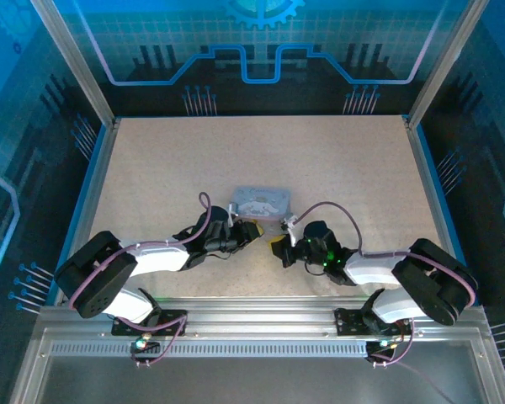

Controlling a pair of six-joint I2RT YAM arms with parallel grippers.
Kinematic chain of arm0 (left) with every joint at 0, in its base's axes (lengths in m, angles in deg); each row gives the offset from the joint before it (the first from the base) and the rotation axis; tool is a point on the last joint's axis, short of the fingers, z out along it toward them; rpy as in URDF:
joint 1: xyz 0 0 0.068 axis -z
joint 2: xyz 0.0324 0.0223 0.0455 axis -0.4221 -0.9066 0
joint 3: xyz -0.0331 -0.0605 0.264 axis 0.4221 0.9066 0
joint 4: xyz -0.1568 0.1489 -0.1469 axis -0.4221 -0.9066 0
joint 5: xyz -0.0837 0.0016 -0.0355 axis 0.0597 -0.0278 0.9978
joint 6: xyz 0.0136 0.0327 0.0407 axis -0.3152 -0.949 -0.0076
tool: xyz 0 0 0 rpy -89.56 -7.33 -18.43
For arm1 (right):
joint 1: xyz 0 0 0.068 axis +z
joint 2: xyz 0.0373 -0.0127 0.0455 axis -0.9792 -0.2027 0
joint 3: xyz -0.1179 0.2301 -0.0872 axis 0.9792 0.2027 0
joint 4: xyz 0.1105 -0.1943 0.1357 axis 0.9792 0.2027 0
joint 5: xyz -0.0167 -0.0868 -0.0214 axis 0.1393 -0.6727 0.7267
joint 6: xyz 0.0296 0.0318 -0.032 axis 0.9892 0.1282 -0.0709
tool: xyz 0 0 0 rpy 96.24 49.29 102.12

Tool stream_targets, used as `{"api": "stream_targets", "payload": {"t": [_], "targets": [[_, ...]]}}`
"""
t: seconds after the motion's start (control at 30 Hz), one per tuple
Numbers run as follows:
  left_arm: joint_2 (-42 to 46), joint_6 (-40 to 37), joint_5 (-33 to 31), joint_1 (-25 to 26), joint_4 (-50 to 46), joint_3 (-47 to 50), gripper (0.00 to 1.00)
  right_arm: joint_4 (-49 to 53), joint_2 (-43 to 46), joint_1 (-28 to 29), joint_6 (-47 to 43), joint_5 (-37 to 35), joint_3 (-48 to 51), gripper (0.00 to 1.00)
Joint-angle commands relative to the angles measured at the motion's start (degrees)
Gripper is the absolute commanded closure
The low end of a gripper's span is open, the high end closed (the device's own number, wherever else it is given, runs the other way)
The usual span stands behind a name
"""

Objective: Unlock a padlock with a key

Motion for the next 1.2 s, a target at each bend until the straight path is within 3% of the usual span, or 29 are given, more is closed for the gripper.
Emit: {"api": "stream_targets", "payload": {"t": [0.0,1.17], "targets": [[-0.49,1.37,1.65,0.33,3.55,0.31,0.79,-2.21,-1.07,-0.89,0.67,1.09,-0.60,1.00],[-0.80,1.91,1.44,0.32,4.72,1.43,0.79,-6.21,-4.08,-3.33,1.57,4.05,-2.71,1.00]]}}
